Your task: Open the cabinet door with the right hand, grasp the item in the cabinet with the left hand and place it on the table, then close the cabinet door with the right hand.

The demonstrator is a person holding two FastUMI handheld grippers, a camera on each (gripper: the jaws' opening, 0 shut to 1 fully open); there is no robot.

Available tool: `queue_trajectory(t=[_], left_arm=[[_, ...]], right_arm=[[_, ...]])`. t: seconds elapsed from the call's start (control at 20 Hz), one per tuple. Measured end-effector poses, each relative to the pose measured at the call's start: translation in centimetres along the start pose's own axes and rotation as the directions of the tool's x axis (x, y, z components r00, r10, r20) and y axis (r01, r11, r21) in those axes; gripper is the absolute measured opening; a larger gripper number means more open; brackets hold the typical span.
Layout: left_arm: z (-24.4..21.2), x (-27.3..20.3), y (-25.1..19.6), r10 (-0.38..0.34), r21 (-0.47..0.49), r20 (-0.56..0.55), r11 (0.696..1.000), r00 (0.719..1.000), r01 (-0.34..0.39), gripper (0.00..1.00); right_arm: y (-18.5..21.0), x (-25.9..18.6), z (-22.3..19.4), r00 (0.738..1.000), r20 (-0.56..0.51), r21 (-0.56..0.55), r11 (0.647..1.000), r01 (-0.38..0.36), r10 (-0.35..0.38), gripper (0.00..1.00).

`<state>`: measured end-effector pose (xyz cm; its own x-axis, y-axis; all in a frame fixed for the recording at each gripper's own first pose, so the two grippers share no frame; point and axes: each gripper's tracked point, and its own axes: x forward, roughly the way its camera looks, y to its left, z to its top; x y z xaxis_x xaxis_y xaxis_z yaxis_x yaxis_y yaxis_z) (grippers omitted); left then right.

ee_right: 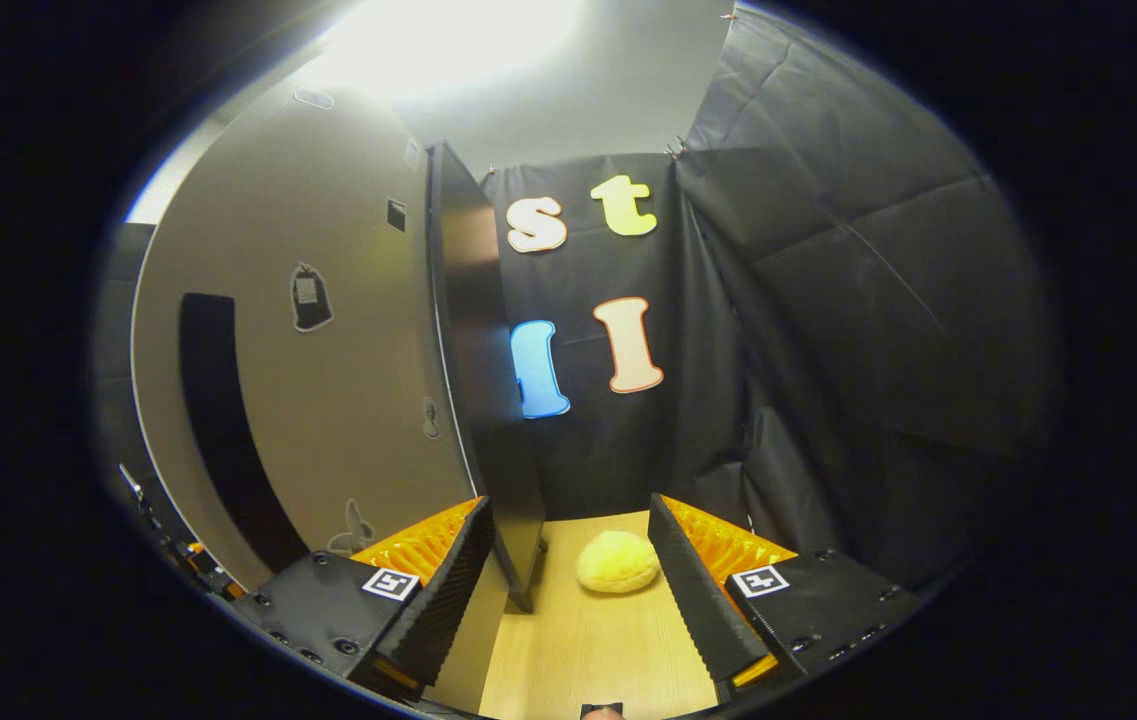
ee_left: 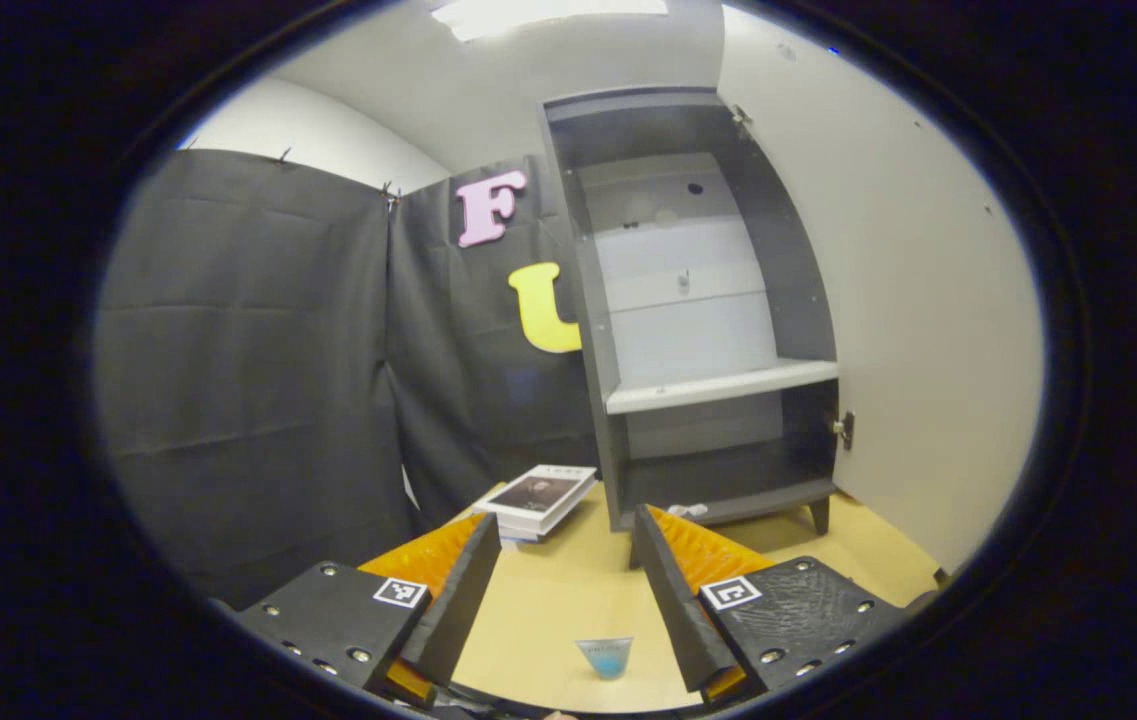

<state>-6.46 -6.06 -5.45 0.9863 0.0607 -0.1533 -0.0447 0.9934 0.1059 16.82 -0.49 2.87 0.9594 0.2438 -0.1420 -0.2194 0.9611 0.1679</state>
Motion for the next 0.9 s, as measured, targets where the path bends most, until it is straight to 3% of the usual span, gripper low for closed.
queue_trajectory(t=[0.3, 0.4, 0.45, 0.55, 0.75, 0.8, 0.9], left_arm=[[4.7, 1.8, 2.5, -0.037, -0.046, 0.054, 0.998, 0.998, 0.04, 0.82], [4.1, 2.4, 4.1, -0.046, -0.04, 0.051, 0.998, 0.998, 0.048, 0.82], [4.0, 2.7, 4.9, -0.046, -0.04, 0.055, 0.998, 0.997, 0.048, 0.82], [3.4, 3.1, 6.4, -0.055, -0.051, 0.051, 0.997, 0.997, 0.057, 0.82], [2.5, 4.7, 8.8, -0.071, -0.069, 0.047, 0.995, 0.996, 0.075, 0.82], [2.4, 5.1, 9.3, -0.077, -0.074, 0.048, 0.994, 0.996, 0.081, 0.82], [2.1, 5.8, 10.1, -0.089, -0.081, 0.048, 0.992, 0.995, 0.092, 0.82]], right_arm=[[2.3, -1.9, 1.6, 0.999, 0.021, -0.03, 0.999, 0.035, -0.034, 0.98], [3.7, -2.5, 1.7, 0.999, 0.022, -0.038, 0.998, 0.05, -0.049, 0.97], [4.4, -2.9, 1.6, 0.998, 0.018, -0.047, 0.997, 0.056, -0.055, 0.92], [4.4, -3.4, 1.9, 0.992, 0.035, -0.087, 0.988, 0.125, -0.122, 0.89], [5.1, -3.7, 1.8, 0.978, 0.042, -0.087, 0.975, 0.206, -0.203, 0.92], [5.2, -3.8, 1.8, 0.975, 0.045, -0.076, 0.973, 0.22, -0.217, 0.82], [5.9, -3.8, 1.5, 0.971, 0.043, -0.06, 0.97, 0.236, -0.234, 0.82]])
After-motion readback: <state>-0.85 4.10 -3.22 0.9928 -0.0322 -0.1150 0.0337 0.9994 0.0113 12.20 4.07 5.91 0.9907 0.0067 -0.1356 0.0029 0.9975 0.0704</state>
